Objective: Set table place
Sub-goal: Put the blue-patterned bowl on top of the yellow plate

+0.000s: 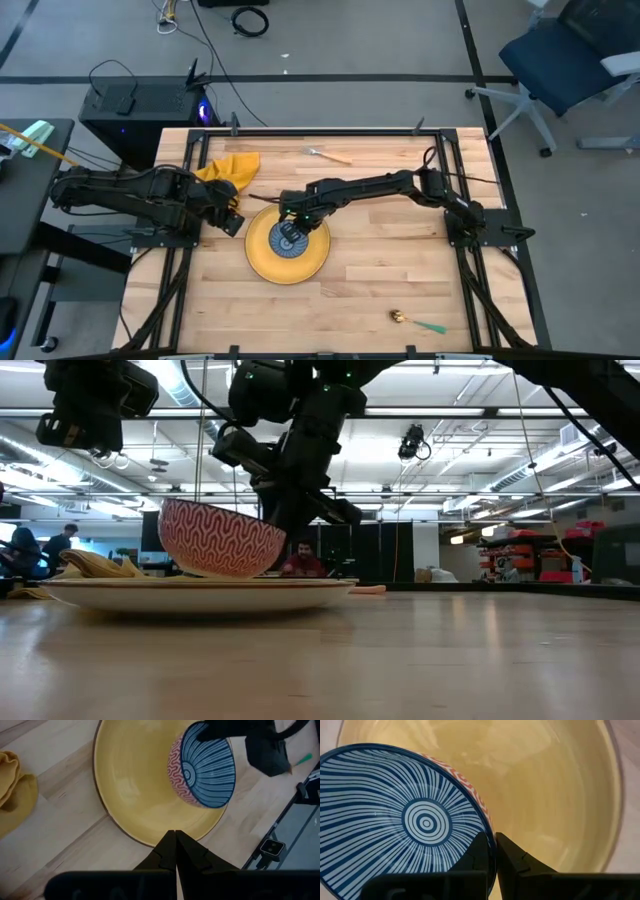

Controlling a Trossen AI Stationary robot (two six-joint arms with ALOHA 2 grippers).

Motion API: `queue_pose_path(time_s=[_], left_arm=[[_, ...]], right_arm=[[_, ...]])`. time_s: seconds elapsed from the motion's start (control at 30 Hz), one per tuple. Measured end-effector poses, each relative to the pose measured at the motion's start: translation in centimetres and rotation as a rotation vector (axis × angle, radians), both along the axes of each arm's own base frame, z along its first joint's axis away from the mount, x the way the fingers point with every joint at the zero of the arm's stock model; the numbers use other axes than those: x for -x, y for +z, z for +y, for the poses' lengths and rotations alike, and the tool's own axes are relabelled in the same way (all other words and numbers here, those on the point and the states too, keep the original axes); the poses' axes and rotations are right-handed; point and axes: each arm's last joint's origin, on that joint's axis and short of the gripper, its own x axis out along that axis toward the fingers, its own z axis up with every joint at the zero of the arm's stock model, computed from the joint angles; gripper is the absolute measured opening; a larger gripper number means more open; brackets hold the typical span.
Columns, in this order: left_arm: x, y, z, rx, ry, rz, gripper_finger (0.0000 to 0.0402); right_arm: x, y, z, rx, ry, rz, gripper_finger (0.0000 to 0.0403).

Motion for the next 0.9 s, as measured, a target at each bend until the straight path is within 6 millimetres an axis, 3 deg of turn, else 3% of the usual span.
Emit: queue_pose_path(time_s=[0.9], left_arm=[[-0.06,0.05,-0.01,0.001,0.000,-0.009,0.0009]], right_arm=[[0.26,-0.11,-0.28,0.019,0.002,0.027,0.0016]])
